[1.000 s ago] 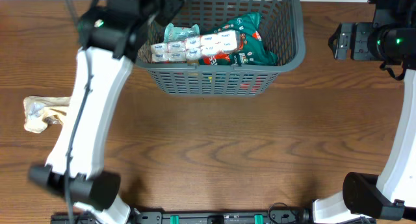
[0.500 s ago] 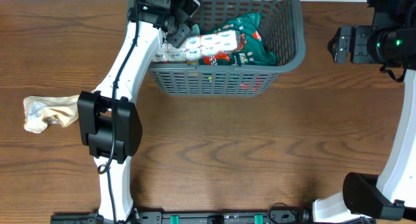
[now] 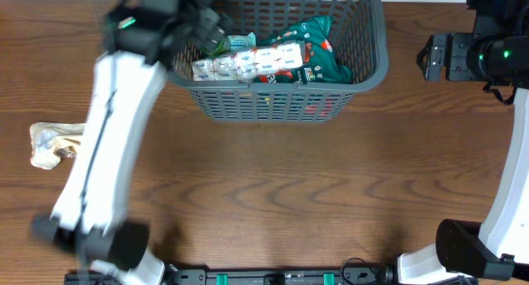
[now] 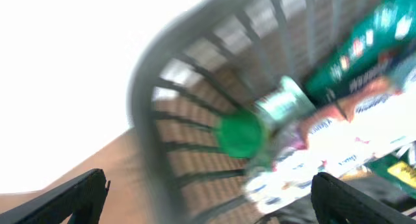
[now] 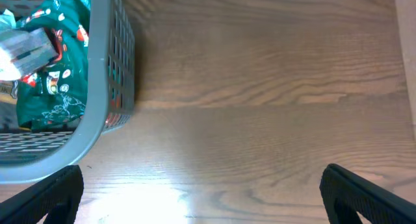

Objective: Pack container
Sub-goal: 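Carry the Knorr jar over the basket and release it inside, then lower the left gripper onto the beige pouch and grasp it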

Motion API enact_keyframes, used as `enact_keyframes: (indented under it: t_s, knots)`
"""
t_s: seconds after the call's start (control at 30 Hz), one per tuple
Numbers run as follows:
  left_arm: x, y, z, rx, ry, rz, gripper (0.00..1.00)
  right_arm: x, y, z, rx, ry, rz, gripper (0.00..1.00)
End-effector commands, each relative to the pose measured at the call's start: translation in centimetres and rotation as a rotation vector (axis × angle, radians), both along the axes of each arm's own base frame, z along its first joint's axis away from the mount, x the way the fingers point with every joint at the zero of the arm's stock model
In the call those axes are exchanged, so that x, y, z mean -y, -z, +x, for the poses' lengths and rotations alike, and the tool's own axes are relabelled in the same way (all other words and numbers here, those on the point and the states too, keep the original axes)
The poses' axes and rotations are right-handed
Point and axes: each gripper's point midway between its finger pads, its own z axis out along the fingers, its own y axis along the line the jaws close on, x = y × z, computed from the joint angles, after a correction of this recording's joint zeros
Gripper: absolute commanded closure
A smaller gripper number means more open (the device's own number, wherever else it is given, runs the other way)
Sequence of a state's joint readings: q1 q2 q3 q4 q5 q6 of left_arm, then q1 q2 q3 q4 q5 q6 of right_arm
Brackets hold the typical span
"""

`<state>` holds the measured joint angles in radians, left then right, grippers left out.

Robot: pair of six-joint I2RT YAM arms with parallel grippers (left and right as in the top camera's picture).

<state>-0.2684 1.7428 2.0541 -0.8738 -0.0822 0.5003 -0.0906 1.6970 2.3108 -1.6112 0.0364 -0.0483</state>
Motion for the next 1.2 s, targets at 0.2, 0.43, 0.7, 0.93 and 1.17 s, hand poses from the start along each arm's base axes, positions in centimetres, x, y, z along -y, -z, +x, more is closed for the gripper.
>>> enact_keyframes:
  t_s: [0.2, 0.43, 0.7, 0.93, 1.17]
  knots:
    - [-15.0, -9.9, -9.3, 0.302, -0.814, -0.361, 0.01, 0.2, 0.3, 0.2, -0.008, -0.007, -0.003, 0.01]
    - [-25.0, -0.6, -18.6, 0.259, -1.765, -0.782, 0.02, 0.0, 0.2, 0.4, 0.001, -0.011, 0.003, 0.01]
    - [-27.8, 8.4, -19.9, 0.113, -2.139, -0.991, 0.02, 0.1, 0.2, 0.4, 0.000, -0.011, 0.003, 0.01]
    - [-29.2, 18.1, -18.6, -0.138, -2.230, -1.056, 0.01, 0.0, 0.3, 0.1, -0.011, -0.010, 0.004, 0.01]
    - [-31.5, 25.0, -15.9, -0.352, -2.098, -0.996, 0.01, 0.0, 0.4, 0.1, -0.014, -0.001, 0.011, 0.01]
